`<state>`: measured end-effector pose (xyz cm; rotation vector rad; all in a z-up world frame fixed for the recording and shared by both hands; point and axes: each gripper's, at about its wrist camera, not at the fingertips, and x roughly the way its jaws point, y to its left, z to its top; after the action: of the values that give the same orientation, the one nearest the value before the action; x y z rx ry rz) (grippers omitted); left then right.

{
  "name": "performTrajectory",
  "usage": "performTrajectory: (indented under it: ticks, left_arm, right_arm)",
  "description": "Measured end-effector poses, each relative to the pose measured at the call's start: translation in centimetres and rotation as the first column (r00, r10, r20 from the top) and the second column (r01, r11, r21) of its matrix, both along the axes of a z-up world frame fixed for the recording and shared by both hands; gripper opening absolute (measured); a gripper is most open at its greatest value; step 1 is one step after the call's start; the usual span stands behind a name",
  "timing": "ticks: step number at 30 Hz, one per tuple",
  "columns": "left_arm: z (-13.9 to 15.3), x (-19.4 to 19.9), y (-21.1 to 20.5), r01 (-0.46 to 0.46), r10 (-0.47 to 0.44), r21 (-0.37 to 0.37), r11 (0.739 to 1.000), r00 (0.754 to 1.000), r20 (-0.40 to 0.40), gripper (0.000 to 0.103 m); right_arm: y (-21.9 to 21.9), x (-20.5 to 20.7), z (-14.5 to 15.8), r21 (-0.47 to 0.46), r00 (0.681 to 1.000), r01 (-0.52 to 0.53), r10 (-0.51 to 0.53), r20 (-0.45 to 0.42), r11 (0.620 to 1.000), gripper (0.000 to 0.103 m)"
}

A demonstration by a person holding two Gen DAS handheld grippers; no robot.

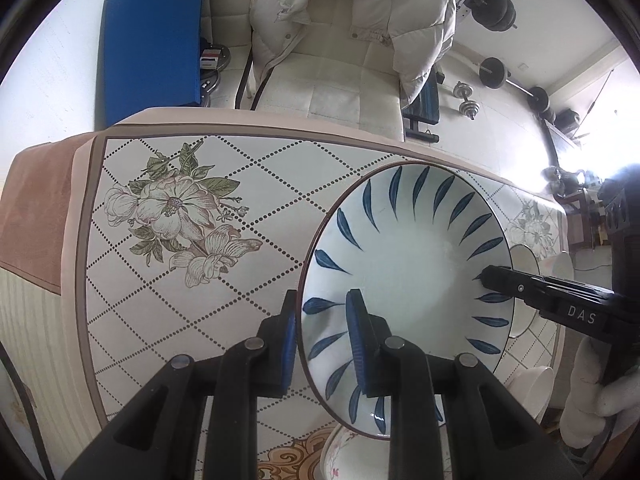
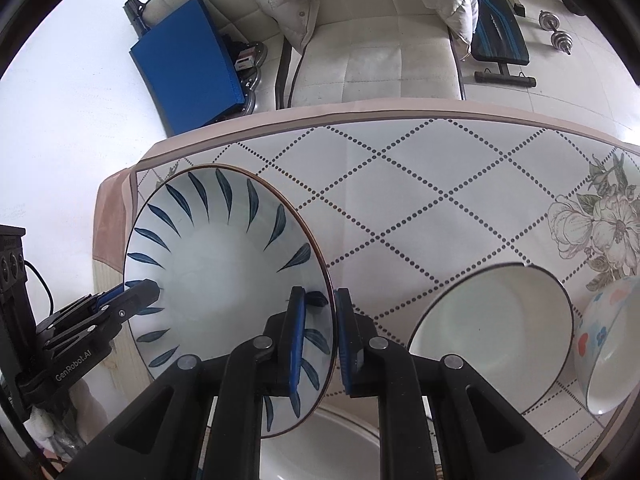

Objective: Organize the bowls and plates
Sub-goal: 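Carry the blue-striped plate with both grippers and lower it onto the pink-flower plate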

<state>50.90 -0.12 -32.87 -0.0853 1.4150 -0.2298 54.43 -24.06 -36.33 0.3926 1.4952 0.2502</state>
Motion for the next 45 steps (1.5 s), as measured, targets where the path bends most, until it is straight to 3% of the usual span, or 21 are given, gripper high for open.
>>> performTrajectory:
  ticks: [11, 26, 45]
  left_arm:
    - [1.4, -6.4, -1.1, 0.038, -0.038, -0.012, 0.999, 0.999, -0.013, 0.021]
    - [-2.7, -13.8, -3.6, 0.120, -0.118, 0.011, 0.993, 0.988, -0.098, 0.021]
    - [-6.9, -15.8, -4.3, 0.150, -0.138, 0.058, 0.987, 0.975, -0.173, 0.021]
  right_arm:
    - [-0.7, -7.8, 3.3, 0.013, 1.000, 0.014, -0.014, 0.016, 1.000, 0.016]
    - [-2.3, -19.4, -0.7, 0.014, 0.995, 0.057, -0.055, -0.080, 0.998, 0.016]
    - [-2.0, -21.6, -4.4, -0.052, 0.991, 0.048, -0.054, -0.124, 0.998, 0.016]
